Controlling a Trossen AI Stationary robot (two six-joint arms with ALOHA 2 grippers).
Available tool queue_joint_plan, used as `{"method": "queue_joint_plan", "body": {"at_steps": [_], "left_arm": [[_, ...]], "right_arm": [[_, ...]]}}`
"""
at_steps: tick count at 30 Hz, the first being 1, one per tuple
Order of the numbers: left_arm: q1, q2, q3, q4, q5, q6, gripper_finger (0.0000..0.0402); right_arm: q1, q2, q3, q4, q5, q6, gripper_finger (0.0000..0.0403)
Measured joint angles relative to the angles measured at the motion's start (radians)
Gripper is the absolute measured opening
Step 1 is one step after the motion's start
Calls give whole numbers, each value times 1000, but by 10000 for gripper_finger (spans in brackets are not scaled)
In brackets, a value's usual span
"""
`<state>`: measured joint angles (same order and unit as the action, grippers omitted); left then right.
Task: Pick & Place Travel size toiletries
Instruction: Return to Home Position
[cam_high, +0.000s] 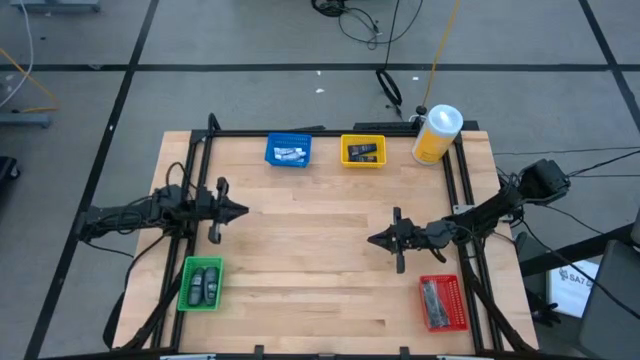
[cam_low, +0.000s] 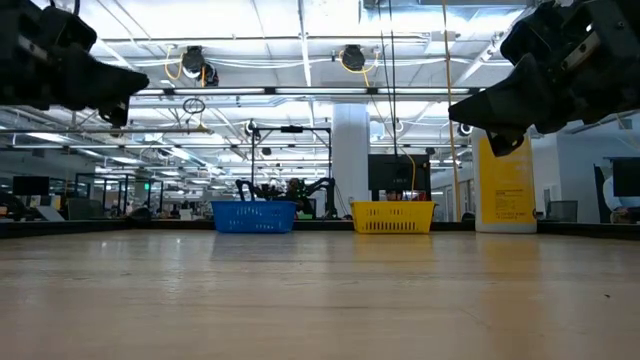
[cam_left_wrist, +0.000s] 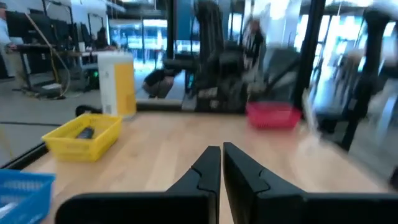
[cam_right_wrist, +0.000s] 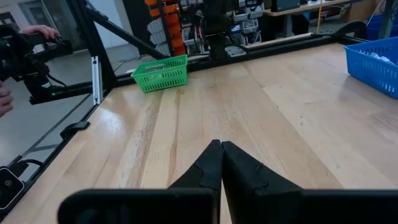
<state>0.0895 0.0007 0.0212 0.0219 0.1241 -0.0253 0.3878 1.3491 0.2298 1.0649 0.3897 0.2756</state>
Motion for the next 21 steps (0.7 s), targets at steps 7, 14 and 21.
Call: {"method": "queue_joint_plan", "body": {"at_steps": [7,14,21], "left_arm": [[8,4,-6,86,-54,0,21],[26,5,-6,-4,-60,1,21],[26,5,-6,-8,-92,17,21]], "right_arm": [[0,0,0,0,0,0,0],[0,0,0,0,0,0,0],[0,0,0,0,0,0,0]]}}
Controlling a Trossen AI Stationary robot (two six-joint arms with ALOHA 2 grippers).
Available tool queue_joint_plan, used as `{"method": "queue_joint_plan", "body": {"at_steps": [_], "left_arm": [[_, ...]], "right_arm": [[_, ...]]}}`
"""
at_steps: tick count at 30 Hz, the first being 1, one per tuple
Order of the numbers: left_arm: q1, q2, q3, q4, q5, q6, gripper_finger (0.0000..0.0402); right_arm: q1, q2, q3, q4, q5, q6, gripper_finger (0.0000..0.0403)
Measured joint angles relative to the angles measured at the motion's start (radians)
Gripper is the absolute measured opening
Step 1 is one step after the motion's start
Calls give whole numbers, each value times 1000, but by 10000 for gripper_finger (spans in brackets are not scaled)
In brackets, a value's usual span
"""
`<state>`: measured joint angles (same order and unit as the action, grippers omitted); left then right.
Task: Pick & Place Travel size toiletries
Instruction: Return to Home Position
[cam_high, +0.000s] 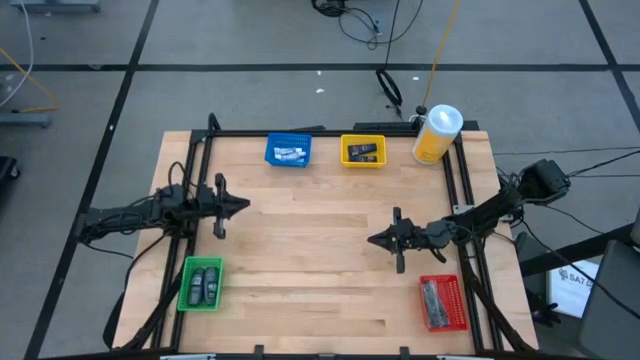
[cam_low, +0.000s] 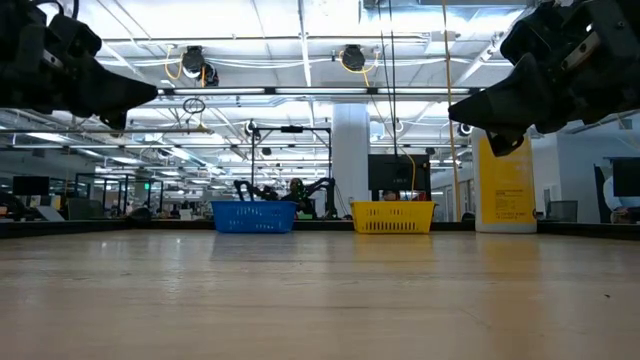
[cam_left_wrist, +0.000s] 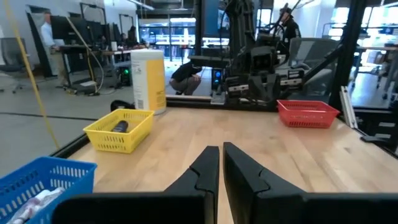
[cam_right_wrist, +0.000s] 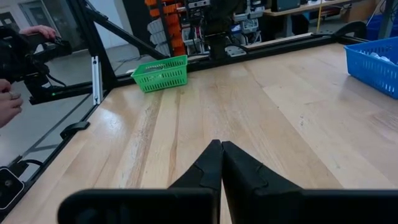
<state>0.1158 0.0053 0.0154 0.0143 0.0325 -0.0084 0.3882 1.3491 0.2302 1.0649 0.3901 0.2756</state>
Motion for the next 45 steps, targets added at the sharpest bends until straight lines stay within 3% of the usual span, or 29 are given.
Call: {"method": "queue_joint_plan", "body": {"at_steps": [41,45], "left_arm": [[0,22,-1,41,-17,30,21],[0,22,-1,42,-16,30,21]], "right_arm": [[0,-14,0,50,-3,-19,0],[-68,-49,-28,61,-127,-39,0]]}}
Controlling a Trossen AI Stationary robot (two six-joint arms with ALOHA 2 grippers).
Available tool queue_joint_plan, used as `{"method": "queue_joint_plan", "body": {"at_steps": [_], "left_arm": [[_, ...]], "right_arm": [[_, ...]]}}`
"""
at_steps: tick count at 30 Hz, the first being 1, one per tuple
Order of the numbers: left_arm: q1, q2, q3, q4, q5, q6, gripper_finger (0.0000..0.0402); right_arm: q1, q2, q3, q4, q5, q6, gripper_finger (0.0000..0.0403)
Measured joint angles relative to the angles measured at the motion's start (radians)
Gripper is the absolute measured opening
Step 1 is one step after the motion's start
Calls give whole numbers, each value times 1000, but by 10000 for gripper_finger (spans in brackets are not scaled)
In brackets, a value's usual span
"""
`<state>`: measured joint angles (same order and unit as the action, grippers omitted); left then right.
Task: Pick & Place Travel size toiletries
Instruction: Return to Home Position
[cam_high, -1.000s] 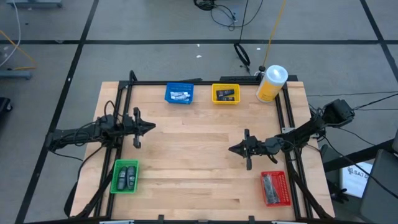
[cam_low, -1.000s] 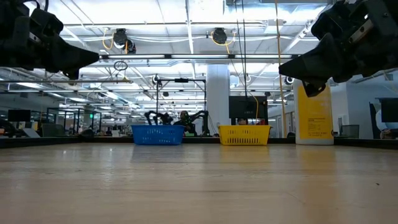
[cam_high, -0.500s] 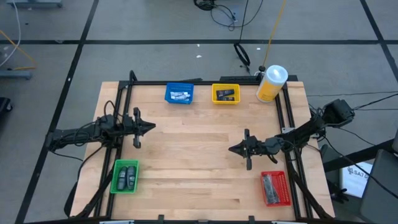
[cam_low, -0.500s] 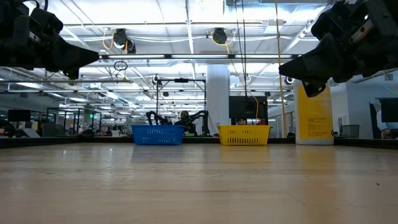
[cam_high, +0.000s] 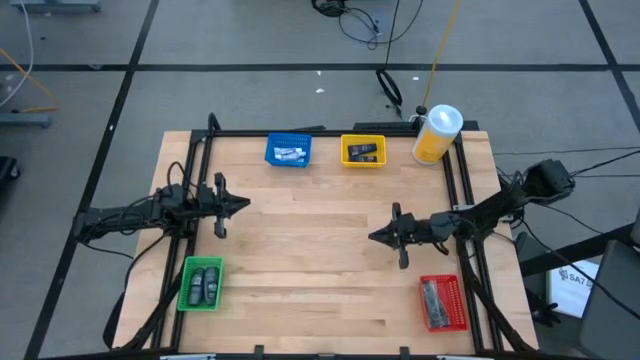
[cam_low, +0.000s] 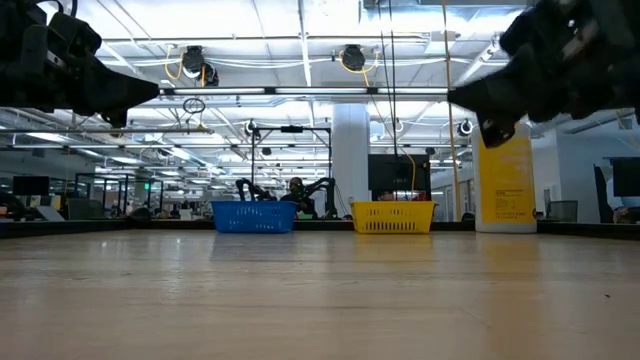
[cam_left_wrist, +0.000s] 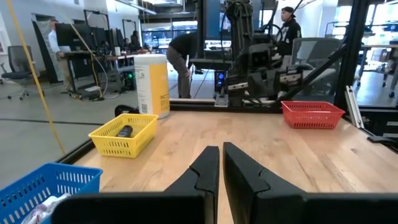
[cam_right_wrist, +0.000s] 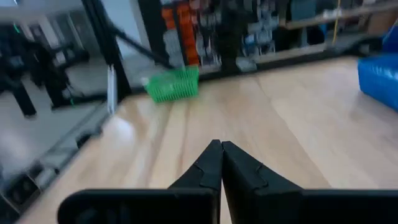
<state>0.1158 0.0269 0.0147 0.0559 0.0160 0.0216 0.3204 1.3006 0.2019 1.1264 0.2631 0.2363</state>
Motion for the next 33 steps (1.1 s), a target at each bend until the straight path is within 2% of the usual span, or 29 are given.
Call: {"method": "queue_joint_plan", "body": {"at_steps": [3,7,12,15,20,33], "left_arm": [[0,0,0,0,0,0,21],[0,0,0,0,0,0,21],[0,0,0,0,0,0,21],[0,0,0,0,0,0,21],[0,0,0,-1,1,0,21],[0,0,0,0,1,0,21]], "right_arm": [[-50,-45,-15,-110,-64,-2,0],[-115,-194,-57,-205,-59,37,0],[-166,-402,-130,-295,-135,-12,0],[-177,-521,-180,-346,-135,-6,0],[-191,-698,-183,-513,-136,-4,0],[-190,-1174,-186,-1019,-129,-13,0]]}}
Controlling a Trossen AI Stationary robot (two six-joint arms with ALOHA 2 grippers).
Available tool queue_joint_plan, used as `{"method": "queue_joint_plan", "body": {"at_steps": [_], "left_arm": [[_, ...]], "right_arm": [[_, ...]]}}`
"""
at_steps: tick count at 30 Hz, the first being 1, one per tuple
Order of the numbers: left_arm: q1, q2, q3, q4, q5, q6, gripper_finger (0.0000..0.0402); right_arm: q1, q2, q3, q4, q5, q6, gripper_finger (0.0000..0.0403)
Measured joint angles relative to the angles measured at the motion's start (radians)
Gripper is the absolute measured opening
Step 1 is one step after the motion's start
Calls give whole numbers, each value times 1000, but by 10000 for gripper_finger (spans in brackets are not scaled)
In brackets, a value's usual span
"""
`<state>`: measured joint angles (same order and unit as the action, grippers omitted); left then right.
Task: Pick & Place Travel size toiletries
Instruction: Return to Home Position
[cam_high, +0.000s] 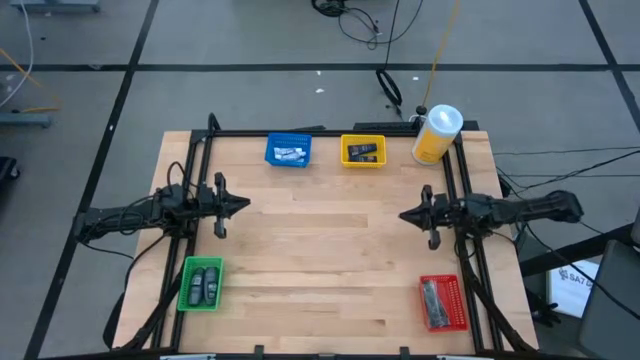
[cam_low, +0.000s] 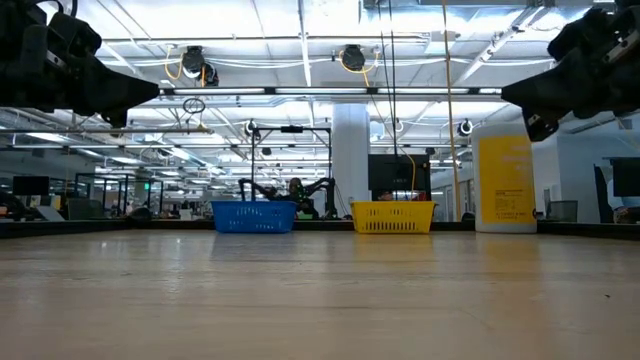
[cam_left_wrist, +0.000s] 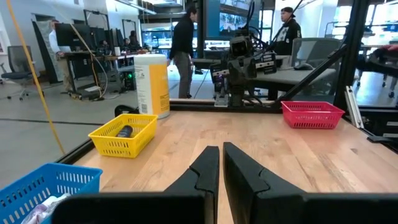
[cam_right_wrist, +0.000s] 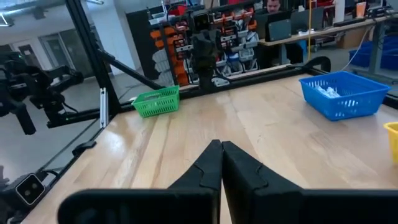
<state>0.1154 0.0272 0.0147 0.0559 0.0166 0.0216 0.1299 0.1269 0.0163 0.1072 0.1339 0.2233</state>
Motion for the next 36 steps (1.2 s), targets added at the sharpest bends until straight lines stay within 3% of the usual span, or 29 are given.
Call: {"method": "queue_joint_plan", "body": {"at_steps": [4,14,36], "left_arm": [[0,0,0,0,0,0,21],[0,0,0,-1,-1,0,21],[0,0,0,0,-1,0,21]], "right_arm": [[-1,-126,-1,-53,7,-22,0],[-7,-125,-2,-90,-139,-92,0],[-13,-116,-2,-58,-136,-138,0]]}}
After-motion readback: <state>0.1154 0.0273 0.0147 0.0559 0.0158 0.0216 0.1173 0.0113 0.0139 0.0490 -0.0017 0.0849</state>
